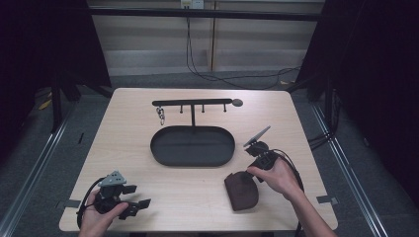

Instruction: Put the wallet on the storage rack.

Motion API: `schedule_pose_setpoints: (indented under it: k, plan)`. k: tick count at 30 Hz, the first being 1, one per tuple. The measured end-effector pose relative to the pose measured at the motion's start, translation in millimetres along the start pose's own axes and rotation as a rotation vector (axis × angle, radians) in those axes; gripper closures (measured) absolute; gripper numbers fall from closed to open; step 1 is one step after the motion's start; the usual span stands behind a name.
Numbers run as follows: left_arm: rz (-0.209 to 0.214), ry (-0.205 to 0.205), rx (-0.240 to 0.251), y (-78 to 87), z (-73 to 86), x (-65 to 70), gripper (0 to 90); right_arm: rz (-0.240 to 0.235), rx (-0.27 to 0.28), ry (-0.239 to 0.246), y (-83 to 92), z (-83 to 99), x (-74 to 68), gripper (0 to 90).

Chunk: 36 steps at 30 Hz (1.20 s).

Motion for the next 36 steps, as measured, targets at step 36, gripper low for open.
schedule_pose_setpoints:
  k: [36]
  plan:
    - [0.018,-0.019,-0.007,-0.5,-0.1,3.9,21.1,0.113,-0.025,0.017,44.0,-16.9,-5.1,74.6]
Point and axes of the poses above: each handheld gripper's, and its own axes: y roughly backward along the jaws, z roughly out of its underside, x roughly to its right, the point moved 9 cm from there along -y, roughly forward along the jaws, and after that the axes turned 2 degrees about -x, right-handed, at the moved point
